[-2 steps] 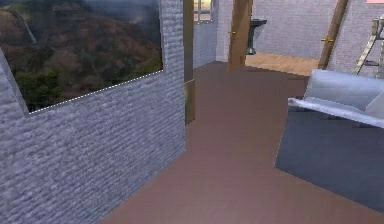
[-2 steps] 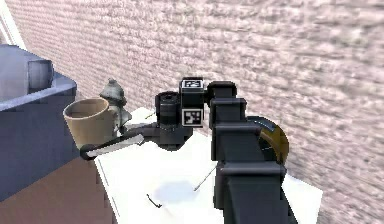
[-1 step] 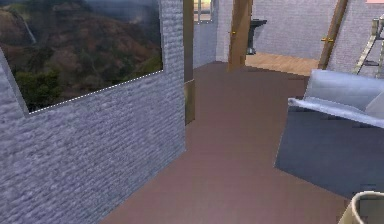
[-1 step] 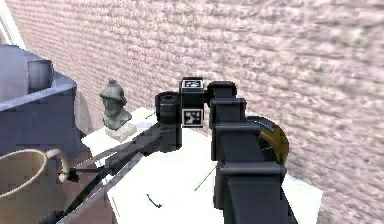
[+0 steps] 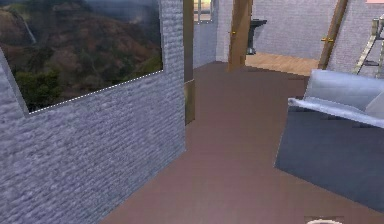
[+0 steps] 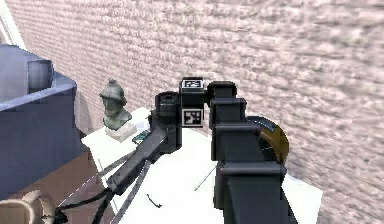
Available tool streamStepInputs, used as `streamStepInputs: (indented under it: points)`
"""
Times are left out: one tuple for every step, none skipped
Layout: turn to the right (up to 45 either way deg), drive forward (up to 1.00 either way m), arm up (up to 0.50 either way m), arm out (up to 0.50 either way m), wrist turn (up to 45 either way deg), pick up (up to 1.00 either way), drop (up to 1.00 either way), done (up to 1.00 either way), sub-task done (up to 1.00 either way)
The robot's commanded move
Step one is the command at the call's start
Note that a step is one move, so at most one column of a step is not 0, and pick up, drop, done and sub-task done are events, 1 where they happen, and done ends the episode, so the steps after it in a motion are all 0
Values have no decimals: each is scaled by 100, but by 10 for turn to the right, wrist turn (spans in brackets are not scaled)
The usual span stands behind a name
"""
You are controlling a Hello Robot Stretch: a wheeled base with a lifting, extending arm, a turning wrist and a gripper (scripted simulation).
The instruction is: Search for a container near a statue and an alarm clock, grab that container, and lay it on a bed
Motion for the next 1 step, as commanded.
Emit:
streamStepInputs:
  points:
    - [0,0,0,-16,0,0,0,0,0]
